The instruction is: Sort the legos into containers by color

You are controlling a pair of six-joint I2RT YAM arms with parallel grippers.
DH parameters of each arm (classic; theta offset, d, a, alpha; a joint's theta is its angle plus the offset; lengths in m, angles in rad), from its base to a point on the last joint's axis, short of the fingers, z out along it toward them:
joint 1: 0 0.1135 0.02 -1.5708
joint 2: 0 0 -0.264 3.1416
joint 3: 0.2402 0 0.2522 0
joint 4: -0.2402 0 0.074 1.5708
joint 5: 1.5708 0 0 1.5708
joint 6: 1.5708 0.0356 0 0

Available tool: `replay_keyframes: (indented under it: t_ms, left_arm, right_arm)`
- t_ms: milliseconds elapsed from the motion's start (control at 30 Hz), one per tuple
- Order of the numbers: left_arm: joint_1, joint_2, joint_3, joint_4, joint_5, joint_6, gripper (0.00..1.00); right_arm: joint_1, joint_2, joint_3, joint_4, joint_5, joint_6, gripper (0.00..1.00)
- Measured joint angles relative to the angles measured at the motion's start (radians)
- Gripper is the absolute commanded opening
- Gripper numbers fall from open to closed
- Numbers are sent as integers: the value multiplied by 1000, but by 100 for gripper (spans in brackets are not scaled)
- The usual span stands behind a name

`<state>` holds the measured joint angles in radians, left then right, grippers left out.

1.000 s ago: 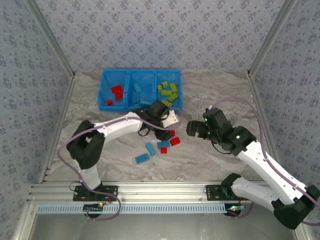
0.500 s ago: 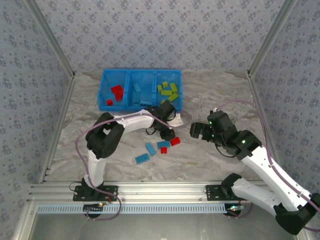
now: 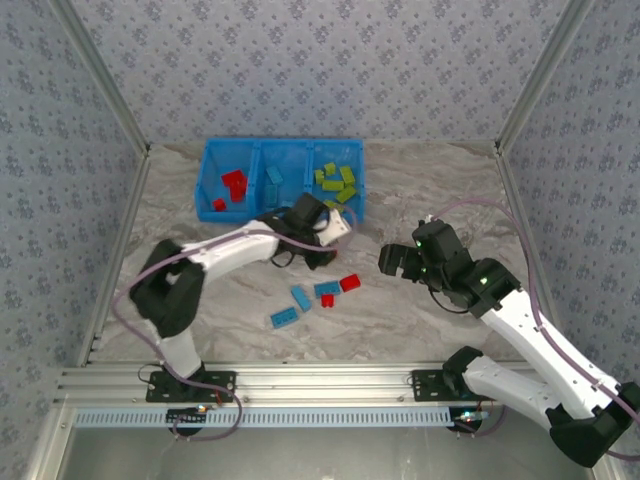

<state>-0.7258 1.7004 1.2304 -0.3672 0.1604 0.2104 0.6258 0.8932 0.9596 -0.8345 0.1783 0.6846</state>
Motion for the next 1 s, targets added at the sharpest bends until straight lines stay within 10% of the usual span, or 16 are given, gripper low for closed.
replay_keyframes:
  t_ms: [200, 400, 700, 1000]
  left_arm:
    - [267, -228, -20, 140, -109, -164, 11]
    - [486, -118, 42, 158, -213, -254, 13]
    - [594, 212, 343, 80, -220, -293, 39]
    - [628, 145, 368, 32, -141, -325, 54]
  right_arm:
    - [-4, 5, -6, 9, -7, 0, 100]
    - [-5, 5, -11, 16, -14, 0, 100]
    - [-5, -4, -17, 15, -44, 5, 100]
    - [13, 6, -28, 40, -52, 2, 100]
